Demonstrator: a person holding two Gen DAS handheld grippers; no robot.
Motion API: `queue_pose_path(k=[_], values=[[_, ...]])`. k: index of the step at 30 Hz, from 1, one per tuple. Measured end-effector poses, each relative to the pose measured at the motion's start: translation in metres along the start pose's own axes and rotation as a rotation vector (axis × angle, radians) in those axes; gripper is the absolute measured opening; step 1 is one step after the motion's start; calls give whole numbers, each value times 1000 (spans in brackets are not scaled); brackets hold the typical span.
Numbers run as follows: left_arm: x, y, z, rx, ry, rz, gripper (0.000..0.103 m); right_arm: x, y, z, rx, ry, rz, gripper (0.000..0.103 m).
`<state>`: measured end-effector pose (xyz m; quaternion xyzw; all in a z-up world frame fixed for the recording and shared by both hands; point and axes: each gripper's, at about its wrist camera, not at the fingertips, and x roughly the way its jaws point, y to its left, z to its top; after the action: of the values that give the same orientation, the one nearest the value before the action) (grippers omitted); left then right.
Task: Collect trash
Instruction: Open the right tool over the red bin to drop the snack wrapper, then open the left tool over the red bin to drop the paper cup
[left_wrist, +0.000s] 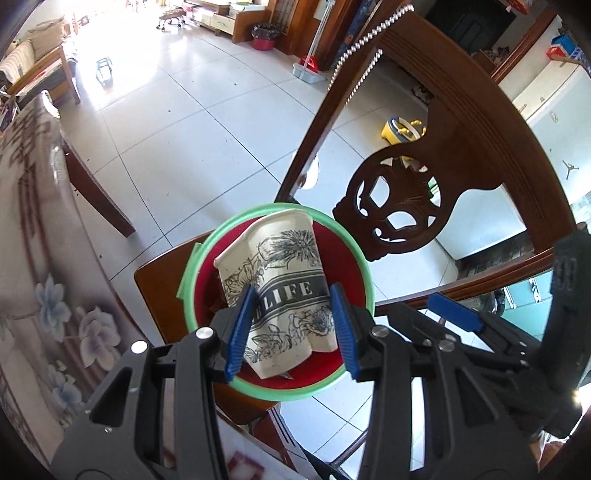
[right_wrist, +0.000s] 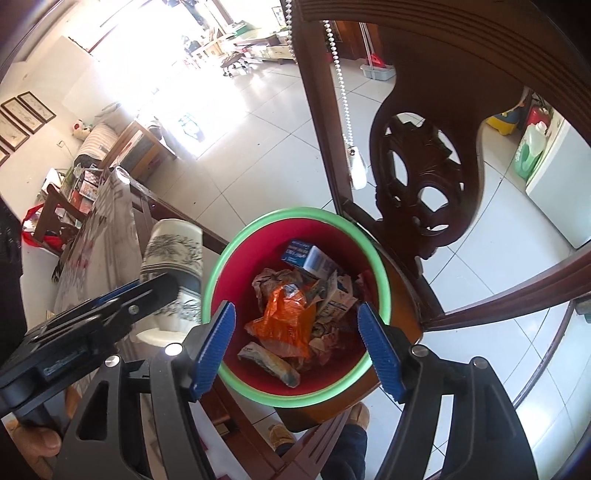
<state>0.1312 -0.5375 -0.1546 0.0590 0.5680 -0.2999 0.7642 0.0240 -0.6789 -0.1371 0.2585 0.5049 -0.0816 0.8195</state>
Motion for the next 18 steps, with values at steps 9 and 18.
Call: queue_pose_path(k=[9,18], values=[[16,-3,4,13,41,6,41,3,-9,-3,26,11,-11,68],[20,3,3,2,49,26,60,3,-10,-7,36,10,-15,68]])
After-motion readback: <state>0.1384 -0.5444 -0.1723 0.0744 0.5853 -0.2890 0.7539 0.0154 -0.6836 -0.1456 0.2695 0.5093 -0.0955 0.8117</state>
